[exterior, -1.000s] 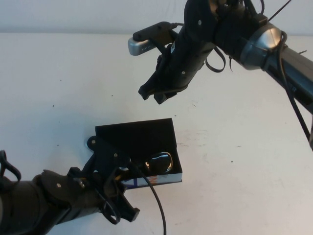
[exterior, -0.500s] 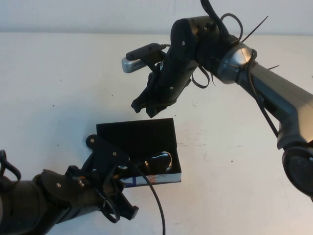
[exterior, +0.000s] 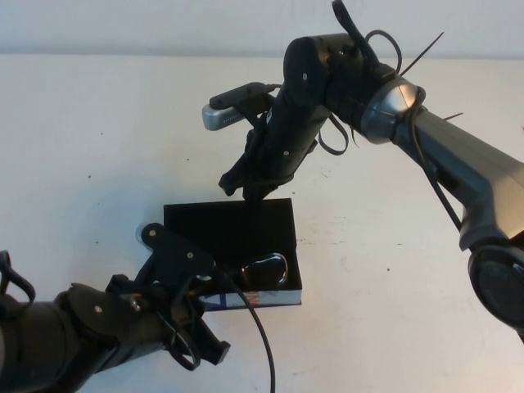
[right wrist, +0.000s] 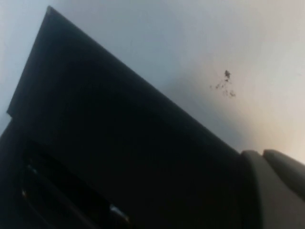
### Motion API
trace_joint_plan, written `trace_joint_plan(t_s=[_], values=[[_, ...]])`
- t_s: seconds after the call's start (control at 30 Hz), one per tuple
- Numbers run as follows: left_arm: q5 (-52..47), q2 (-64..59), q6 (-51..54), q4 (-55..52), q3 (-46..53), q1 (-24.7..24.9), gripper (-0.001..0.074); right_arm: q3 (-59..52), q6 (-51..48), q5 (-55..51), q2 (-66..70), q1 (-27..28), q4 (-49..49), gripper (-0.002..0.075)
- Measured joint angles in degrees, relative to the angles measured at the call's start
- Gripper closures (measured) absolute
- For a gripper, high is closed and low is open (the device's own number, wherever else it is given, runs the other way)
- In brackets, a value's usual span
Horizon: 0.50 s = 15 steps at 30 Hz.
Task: Return glasses to glasses case
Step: Close the glasses case
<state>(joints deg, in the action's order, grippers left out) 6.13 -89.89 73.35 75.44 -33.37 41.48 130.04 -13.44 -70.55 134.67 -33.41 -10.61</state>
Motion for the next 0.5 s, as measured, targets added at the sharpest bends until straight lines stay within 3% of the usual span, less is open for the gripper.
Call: trace_joint_plan(t_s=[0.5], values=[[1.0,0.0,-0.5,0.0,0.0,0.0,0.0736,2.4,-0.1,-0.4,-2.3,0.0,-0.4,0.0737]])
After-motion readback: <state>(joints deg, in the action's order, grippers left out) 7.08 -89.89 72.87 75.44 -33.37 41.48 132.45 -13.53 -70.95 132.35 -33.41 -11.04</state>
